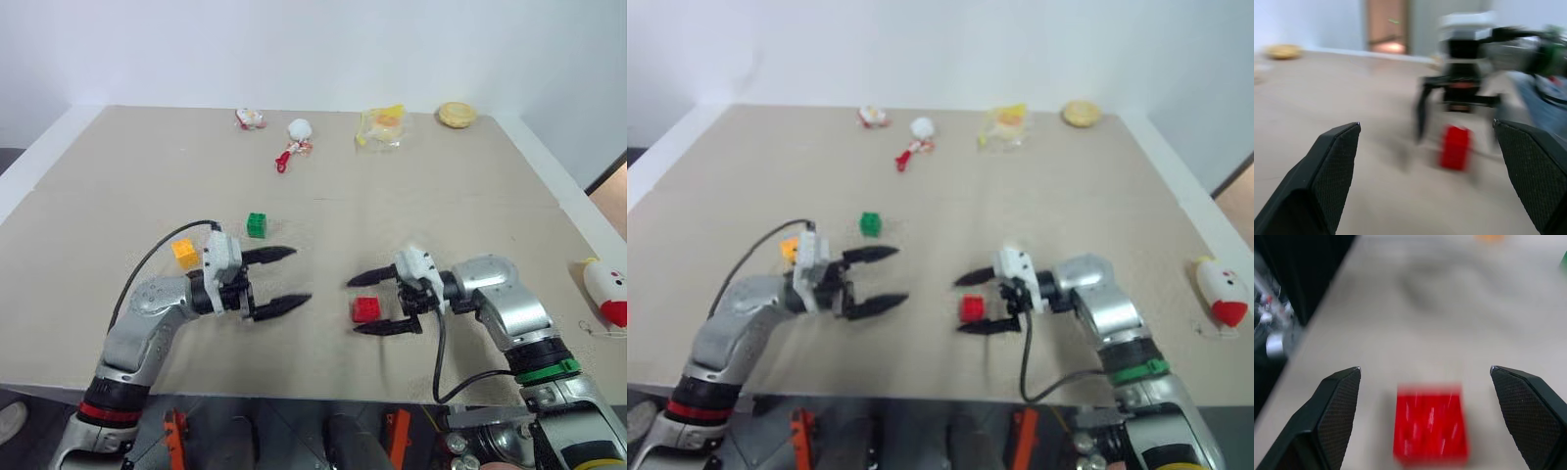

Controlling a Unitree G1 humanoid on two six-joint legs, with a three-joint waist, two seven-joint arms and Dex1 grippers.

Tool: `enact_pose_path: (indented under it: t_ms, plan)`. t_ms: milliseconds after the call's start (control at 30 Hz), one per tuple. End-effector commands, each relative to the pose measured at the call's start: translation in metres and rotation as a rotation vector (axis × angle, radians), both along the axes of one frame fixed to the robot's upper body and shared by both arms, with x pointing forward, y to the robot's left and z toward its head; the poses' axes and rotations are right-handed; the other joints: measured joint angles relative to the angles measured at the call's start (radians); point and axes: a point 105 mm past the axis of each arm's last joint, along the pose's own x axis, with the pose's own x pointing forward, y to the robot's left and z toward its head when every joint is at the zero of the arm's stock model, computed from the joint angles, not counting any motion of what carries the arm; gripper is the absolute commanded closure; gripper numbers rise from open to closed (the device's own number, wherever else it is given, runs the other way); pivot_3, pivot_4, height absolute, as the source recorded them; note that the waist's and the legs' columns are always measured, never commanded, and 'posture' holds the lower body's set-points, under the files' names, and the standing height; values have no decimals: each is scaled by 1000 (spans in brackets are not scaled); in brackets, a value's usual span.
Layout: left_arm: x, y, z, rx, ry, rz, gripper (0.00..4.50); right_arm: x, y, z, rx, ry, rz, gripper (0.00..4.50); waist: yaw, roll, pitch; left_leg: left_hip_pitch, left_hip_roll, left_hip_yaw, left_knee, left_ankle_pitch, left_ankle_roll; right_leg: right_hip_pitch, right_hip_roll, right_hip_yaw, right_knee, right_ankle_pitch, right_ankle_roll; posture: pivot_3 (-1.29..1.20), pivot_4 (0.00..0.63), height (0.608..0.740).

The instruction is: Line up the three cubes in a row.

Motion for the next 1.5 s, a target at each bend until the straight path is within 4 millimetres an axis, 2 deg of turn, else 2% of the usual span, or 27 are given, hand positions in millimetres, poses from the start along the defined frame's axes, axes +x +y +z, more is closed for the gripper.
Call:
enact_pose_path:
  t_ms: [33,133,233,367,533,733,933,1300,1333,1500]
  plan:
    - [12,3,18,-92,-39,239,0,3,10,58,162,-100,-48,63,1,0,0,0,0,0,1,0,0,0,0,0,0,0,0,0,150,740]
    - [28,4,19,-141,-28,440,0,14,14,70,158,-87,-126,63,5,0,0,0,0,0,2,0,0,1,0,0,0,2,1,0,150,740]
    - [47,18,7,-158,23,657,0,26,14,73,144,-102,-180,63,5,-1,0,0,-1,0,3,1,-1,1,0,1,0,0,-3,0,150,740]
    - [63,25,-10,-141,80,787,0,47,10,75,130,-130,-270,63,4,-1,0,0,-1,1,3,1,-1,1,0,1,0,1,-2,0,150,740]
    - [80,24,-27,-111,124,836,0,65,5,75,136,-145,-336,63,5,-1,0,-1,-1,1,3,1,-1,0,0,1,0,2,1,0,150,740]
    - [97,14,-41,-93,175,833,0,68,8,74,133,-158,-335,63,6,-1,0,-2,-2,0,0,0,-1,-1,0,1,0,1,2,0,150,740]
    - [110,5,-43,-61,175,835,0,69,8,74,130,-169,-337,63,5,-1,0,-2,-2,0,0,0,-1,-1,0,1,0,1,2,0,150,740]
    - [123,9,-48,-19,195,891,0,68,6,74,137,-176,-355,63,5,-1,0,-2,-2,0,-1,0,-1,-1,0,1,0,1,2,0,150,740]
    - [123,8,-48,-19,194,890,539,67,5,74,138,-177,-355,0,5,-1,0,-2,-2,0,-1,0,-1,-1,0,1,0,1,2,0,150,740]
    - [123,7,-48,-23,193,887,2223,67,4,76,154,-178,-352,0,5,-1,0,-2,-2,0,-1,0,-1,-1,0,1,0,1,2,0,150,740]
